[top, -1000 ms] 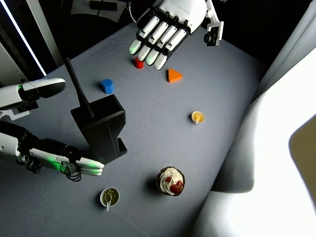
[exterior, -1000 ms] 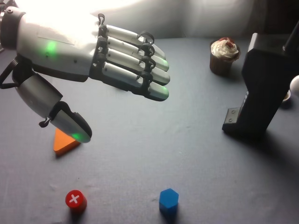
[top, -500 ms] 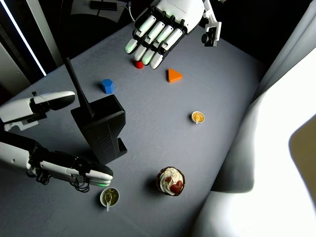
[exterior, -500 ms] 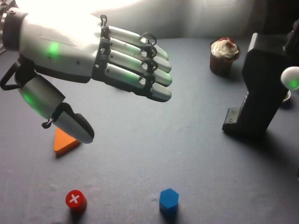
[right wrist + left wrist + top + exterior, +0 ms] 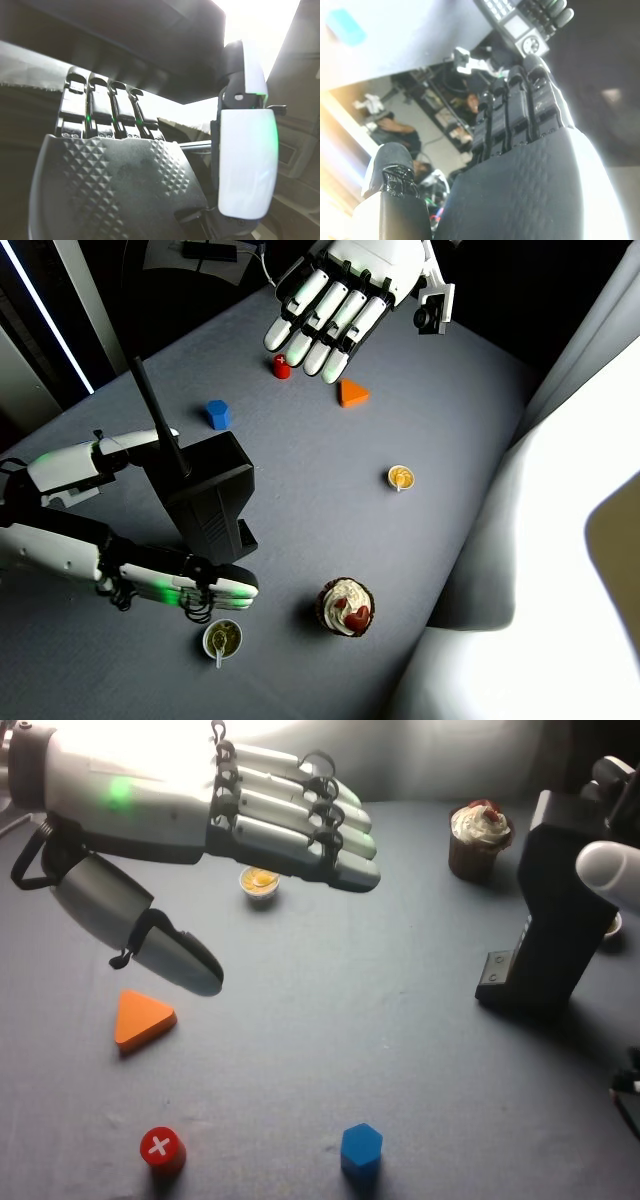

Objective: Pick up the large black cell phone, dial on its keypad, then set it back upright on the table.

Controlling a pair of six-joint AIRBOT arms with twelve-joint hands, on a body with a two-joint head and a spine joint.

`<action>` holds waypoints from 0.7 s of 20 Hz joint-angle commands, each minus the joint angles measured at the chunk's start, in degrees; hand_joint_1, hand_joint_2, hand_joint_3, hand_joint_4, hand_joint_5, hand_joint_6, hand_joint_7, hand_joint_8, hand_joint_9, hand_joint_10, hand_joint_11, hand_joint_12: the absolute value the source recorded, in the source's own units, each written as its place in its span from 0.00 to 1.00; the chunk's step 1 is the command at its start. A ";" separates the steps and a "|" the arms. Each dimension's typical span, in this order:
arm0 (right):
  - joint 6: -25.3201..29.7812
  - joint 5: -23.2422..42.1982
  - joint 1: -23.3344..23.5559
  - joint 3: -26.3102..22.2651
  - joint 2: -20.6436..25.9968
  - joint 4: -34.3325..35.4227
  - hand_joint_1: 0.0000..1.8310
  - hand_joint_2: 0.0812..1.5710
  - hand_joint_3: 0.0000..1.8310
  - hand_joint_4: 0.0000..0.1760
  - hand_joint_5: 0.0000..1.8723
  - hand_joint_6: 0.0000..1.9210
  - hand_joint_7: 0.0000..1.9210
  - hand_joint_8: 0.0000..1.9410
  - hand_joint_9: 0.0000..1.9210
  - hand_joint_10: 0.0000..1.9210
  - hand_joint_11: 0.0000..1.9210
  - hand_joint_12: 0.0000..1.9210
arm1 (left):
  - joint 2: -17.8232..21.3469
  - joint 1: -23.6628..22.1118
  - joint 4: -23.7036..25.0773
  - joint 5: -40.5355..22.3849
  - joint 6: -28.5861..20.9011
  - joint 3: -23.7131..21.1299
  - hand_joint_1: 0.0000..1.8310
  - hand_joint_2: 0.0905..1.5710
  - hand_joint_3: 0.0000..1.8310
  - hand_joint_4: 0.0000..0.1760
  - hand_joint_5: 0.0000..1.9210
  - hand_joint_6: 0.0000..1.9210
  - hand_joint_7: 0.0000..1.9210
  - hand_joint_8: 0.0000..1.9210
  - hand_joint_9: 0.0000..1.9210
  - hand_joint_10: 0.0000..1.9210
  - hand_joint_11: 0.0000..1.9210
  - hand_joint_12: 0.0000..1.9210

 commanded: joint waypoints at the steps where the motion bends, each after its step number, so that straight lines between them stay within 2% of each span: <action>1: 0.54 6.42 0.64 0.53 0.16 -1.00 0.46 0.61 0.01 0.00 0.00 0.00 0.00 0.00 0.00 0.00 0.02 0.01 | 0.56 -1.29 -6.29 -1.90 -0.34 -0.15 0.11 0.69 0.00 0.25 0.06 0.00 0.07 0.00 0.06 0.00 0.00 0.19; 2: 0.53 6.31 0.73 0.93 -0.17 -1.15 0.50 0.63 0.00 0.00 0.04 0.00 0.02 0.00 0.02 0.00 0.01 0.17 | 0.57 -1.29 -6.27 -1.89 -0.46 -0.15 0.10 0.69 0.00 0.24 0.07 0.00 0.08 0.00 0.06 0.00 0.00 0.21; 3: 0.53 6.12 0.90 1.06 -0.29 -1.30 0.50 0.63 0.00 0.00 0.04 0.00 0.02 0.00 0.02 0.00 0.01 0.17 | 0.57 -1.29 -6.24 -1.86 -0.46 -0.15 0.10 0.69 0.00 0.24 0.07 0.00 0.08 0.00 0.06 0.00 0.00 0.21; 4: 0.53 5.88 1.14 1.06 -0.34 -1.46 0.58 0.62 0.00 0.00 0.11 0.00 0.10 0.00 0.11 0.01 0.00 0.40 | 0.57 -1.29 -6.24 -1.83 -0.46 -0.15 0.11 0.69 0.00 0.24 0.08 0.00 0.08 0.00 0.07 0.00 0.00 0.23; 5: 0.53 5.71 1.33 1.07 -0.34 -1.82 0.63 0.63 0.00 0.00 0.16 0.01 0.16 0.01 0.18 0.02 0.05 0.50 | 0.57 -1.29 -6.24 -1.85 -0.47 -0.15 0.12 0.68 0.00 0.22 0.09 0.00 0.09 0.00 0.08 0.00 0.00 0.25; 6: 0.53 5.65 1.44 1.11 -0.34 -2.15 0.66 0.66 0.00 0.00 0.18 0.00 0.19 0.00 0.23 0.02 0.08 0.53 | 0.57 -1.29 -6.24 -1.87 -0.51 -0.15 0.12 0.69 0.00 0.23 0.08 0.00 0.08 0.00 0.08 0.00 0.00 0.23; 7: 0.53 5.60 1.58 1.14 -0.34 -2.29 0.66 0.66 0.00 0.00 0.18 0.00 0.19 0.00 0.23 0.02 0.08 0.53 | 0.57 -1.29 -6.24 -1.87 -0.51 -0.15 0.12 0.69 0.00 0.23 0.08 0.00 0.08 0.00 0.08 0.00 0.00 0.23; 8: 0.53 5.56 1.67 1.14 -0.34 -2.30 0.71 0.69 0.00 0.00 0.26 0.01 0.30 0.01 0.36 0.05 0.16 0.58 | 0.57 -1.29 -6.24 -1.87 -0.51 -0.15 0.12 0.69 0.00 0.23 0.08 0.00 0.08 0.00 0.08 0.00 0.00 0.21; 9: 0.53 5.53 1.72 1.12 -0.34 -2.39 0.81 0.72 0.00 0.00 0.43 0.47 0.45 0.53 0.46 0.61 0.36 0.89 | 0.56 -1.29 -6.23 -1.88 -0.50 -0.15 0.12 0.69 0.00 0.26 0.07 0.00 0.07 0.00 0.05 0.00 0.00 0.19; 10: 0.53 5.52 1.72 1.12 -0.34 -2.49 0.81 0.72 0.00 0.00 0.43 0.47 0.45 0.53 0.46 0.61 0.36 0.89 | 0.56 -1.29 -6.22 -1.89 -0.50 -0.15 0.12 0.69 0.00 0.26 0.07 0.00 0.07 0.00 0.05 0.00 0.00 0.19; 11: 0.53 5.52 1.72 1.12 -0.34 -2.52 0.81 0.69 0.00 0.00 0.52 0.38 0.48 0.50 0.48 0.60 0.42 0.86 | 0.56 -1.29 -6.09 -1.93 -0.50 -0.14 0.12 0.69 0.00 0.29 0.06 0.00 0.07 0.00 0.04 0.00 0.00 0.16; 14: 0.26 5.59 1.73 0.96 -0.33 -2.52 0.81 0.71 0.00 0.00 0.45 0.47 0.44 0.55 0.48 0.62 0.42 0.87 | 0.56 -1.29 -5.65 -2.00 -0.50 -0.13 0.12 0.70 0.00 0.27 0.06 0.00 0.06 0.00 0.04 0.00 0.00 0.13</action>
